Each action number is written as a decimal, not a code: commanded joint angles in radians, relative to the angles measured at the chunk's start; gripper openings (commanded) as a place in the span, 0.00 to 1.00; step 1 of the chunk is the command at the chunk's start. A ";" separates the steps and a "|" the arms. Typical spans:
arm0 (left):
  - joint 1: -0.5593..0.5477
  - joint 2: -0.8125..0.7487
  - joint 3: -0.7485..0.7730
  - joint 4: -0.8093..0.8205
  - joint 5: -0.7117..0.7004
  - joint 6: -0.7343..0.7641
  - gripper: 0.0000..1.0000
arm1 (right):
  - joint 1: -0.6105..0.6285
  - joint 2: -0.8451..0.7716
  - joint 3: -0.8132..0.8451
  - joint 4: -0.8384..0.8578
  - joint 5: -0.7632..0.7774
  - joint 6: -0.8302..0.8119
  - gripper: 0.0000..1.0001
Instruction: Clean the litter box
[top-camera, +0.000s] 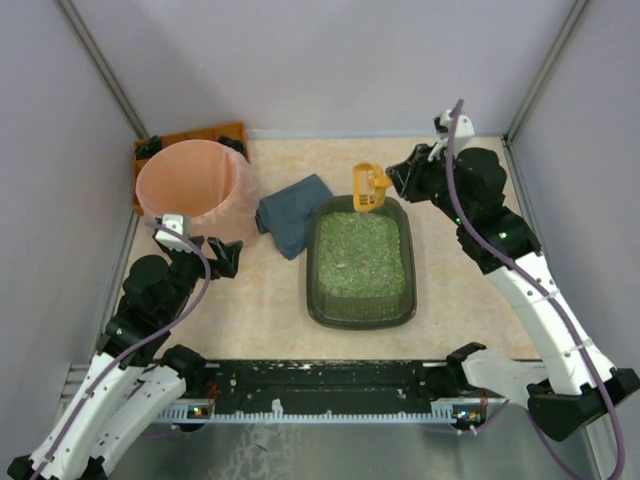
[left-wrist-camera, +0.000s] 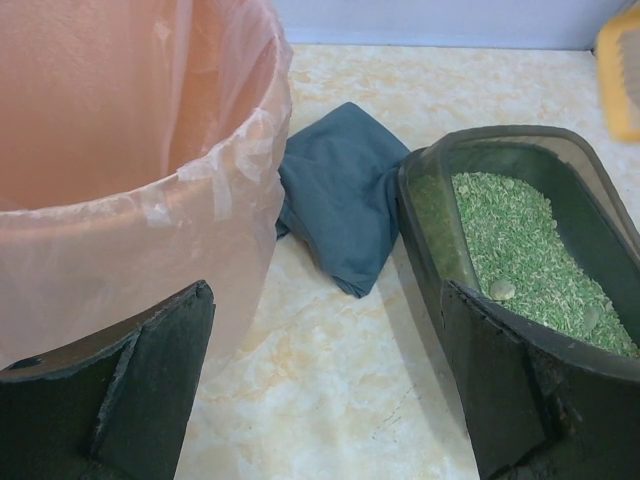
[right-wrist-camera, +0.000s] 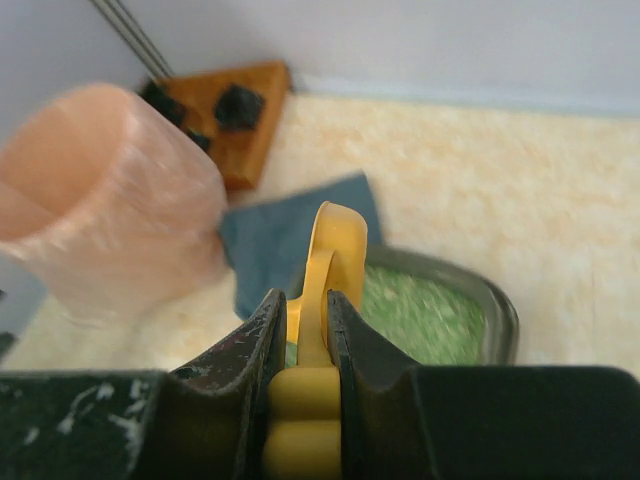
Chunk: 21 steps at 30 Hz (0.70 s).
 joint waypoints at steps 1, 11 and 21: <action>0.003 0.019 -0.003 0.057 0.047 -0.010 0.99 | -0.001 0.040 -0.074 -0.199 0.096 -0.084 0.00; 0.003 0.014 -0.012 0.059 0.048 -0.008 0.99 | 0.003 0.172 -0.097 -0.246 0.205 -0.154 0.00; 0.002 0.020 -0.013 0.063 0.063 -0.012 0.99 | 0.030 0.277 -0.134 -0.217 0.148 -0.124 0.00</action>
